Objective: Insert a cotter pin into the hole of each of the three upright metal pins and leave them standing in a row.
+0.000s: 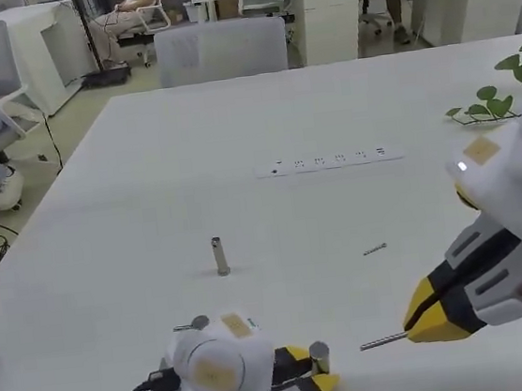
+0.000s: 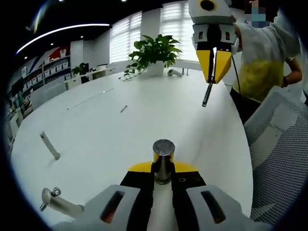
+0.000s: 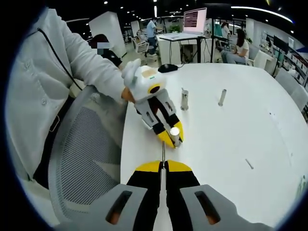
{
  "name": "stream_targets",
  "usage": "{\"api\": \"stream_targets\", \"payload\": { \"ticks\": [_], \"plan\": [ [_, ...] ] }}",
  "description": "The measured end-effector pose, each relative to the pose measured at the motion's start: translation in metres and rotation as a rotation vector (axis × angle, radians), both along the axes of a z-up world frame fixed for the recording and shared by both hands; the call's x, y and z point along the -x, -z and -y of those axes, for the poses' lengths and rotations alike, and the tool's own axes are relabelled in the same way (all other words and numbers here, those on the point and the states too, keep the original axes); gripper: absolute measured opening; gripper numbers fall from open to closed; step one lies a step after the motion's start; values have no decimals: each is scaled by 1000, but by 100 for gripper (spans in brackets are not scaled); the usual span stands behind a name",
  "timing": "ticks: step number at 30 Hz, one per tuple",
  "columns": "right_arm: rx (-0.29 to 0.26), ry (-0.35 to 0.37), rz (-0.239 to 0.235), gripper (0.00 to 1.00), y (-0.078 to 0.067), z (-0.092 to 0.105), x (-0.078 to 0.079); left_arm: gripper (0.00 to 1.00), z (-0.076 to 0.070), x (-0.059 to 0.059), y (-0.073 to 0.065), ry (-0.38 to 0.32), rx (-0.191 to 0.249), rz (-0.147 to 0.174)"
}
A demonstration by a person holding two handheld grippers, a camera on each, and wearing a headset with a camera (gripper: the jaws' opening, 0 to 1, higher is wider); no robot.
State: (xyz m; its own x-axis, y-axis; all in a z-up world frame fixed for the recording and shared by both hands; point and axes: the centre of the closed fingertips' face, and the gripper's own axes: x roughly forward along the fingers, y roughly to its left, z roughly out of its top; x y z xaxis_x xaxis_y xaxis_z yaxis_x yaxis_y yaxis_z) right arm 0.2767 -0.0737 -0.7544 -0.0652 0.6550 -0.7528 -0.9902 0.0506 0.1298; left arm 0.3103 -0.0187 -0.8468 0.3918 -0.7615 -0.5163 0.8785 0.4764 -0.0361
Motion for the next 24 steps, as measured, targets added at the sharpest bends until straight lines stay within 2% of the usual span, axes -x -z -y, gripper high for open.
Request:
{"api": "stream_targets", "payload": {
  "ticks": [2,3,5,6,7,11,18,22,24],
  "plan": [
    [-2,1,-2,3,1,0,0,11,0,3,0,55,5,1],
    [-3,1,-4,3,2,-1,0,11,0,3,0,79,-3,12],
    [0,-3,-6,3,4,-1,1,11,1,7,0,127,4,0],
    [1,-3,-8,3,5,-1,2,11,1,7,0,153,-5,15],
    [0,-2,-11,3,5,-1,2,11,1,8,0,178,-6,12],
    [-2,-3,-13,3,7,-2,3,11,3,11,0,235,-9,18],
    [0,-4,-15,3,8,-4,6,11,5,15,1,302,-18,21],
    [0,-5,-15,3,8,-5,7,12,4,15,1,308,-21,23],
    [0,-4,-14,3,7,-5,6,12,4,15,3,292,-30,10]
  ]
}}
